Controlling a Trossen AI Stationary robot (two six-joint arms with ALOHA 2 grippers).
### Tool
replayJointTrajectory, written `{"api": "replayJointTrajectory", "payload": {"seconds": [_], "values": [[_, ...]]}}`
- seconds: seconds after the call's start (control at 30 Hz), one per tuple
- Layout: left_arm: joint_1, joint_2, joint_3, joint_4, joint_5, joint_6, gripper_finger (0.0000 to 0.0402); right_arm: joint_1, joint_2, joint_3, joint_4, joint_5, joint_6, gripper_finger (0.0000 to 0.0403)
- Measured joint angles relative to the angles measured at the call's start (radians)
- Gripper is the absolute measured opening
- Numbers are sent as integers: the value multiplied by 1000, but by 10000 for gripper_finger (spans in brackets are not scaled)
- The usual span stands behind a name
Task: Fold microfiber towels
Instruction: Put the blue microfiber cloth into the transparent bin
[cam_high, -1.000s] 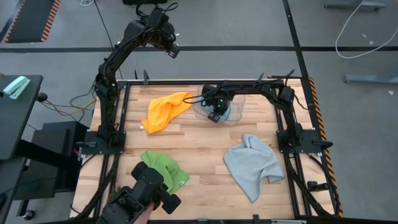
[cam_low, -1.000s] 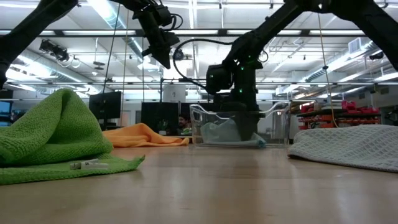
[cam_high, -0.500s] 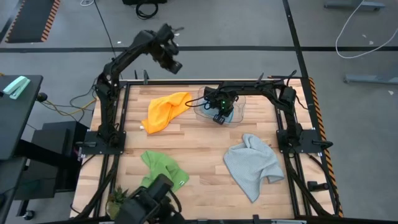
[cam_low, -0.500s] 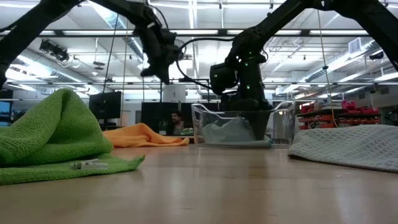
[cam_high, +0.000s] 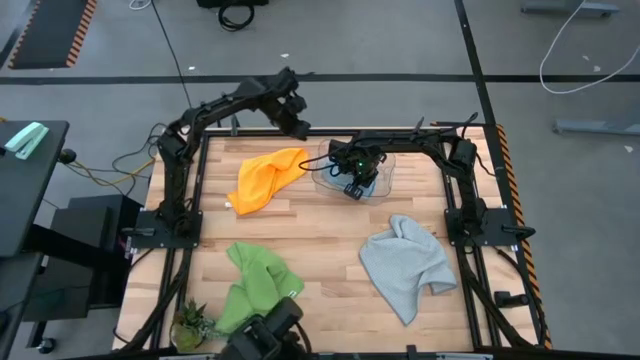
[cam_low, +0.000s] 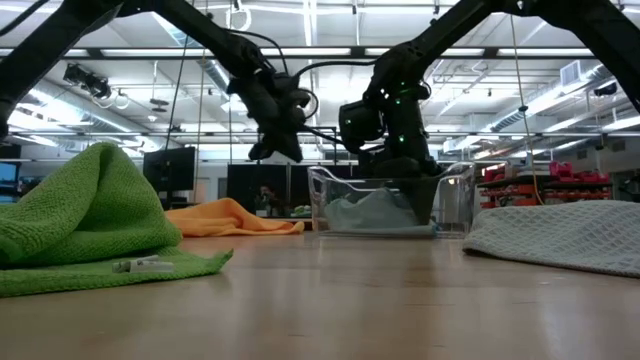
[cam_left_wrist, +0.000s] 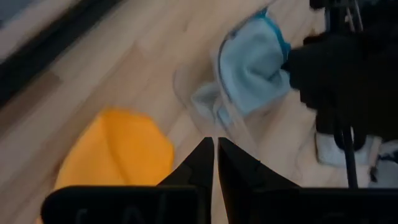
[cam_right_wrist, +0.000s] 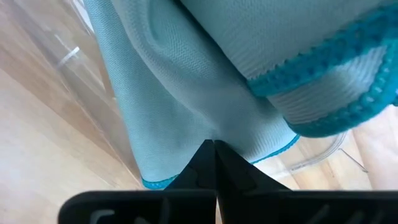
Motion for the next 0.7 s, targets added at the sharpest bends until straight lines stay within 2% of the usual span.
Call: {"api": "replayJointTrajectory", "payload": {"seconds": [0.17,0.27,0.57,0.7], "values": [[-44,-1,-22,110,-44,-39,24,0,0,0,1,1,1,0],[-66,-2,-25,121,-85,-40,28,0,0,0,4,1,6,0],[-104,3,-25,138,-161,-84,68,0,0,0,22,1,13,0],[-115,39,-24,142,-158,-112,84,0,0,0,22,1,14,0]]}}
